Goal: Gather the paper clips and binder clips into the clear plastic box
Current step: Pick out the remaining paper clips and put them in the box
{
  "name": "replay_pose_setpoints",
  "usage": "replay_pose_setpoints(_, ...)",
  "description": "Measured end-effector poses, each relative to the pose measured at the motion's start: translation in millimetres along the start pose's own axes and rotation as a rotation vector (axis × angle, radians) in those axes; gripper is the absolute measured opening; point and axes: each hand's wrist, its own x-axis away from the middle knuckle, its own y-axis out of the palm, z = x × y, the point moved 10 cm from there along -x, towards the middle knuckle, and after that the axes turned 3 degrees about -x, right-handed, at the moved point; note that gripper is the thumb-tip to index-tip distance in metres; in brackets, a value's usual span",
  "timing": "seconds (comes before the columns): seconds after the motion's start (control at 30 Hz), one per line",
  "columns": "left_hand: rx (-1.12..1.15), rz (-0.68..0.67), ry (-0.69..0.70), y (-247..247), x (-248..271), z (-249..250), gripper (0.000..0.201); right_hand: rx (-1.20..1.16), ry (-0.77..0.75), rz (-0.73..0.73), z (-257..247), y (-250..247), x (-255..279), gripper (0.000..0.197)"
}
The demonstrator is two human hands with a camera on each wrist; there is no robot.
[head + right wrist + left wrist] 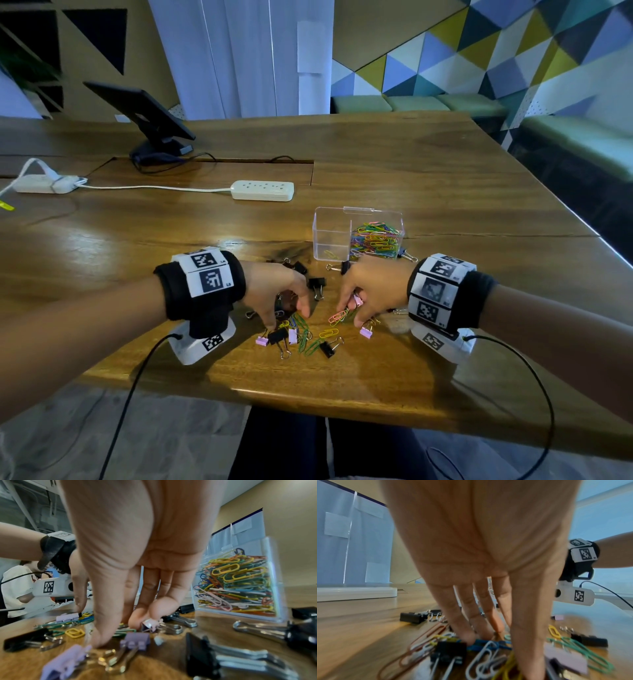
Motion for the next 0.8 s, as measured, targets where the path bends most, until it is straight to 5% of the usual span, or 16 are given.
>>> replay_pose_setpoints(0.27,0.011,0.125,0.006,-5.3,-6.8,1.4,0.032,-0.044,-0.021,0.054,-0.3,-1.9,-7.5,0.019)
replay_pose_setpoints(0.8,-0.072,0.088,-0.054,2.9,-14.1,4.1,0.024,0.115,0.049,0.008,0.0,5.9,-5.7,0.016)
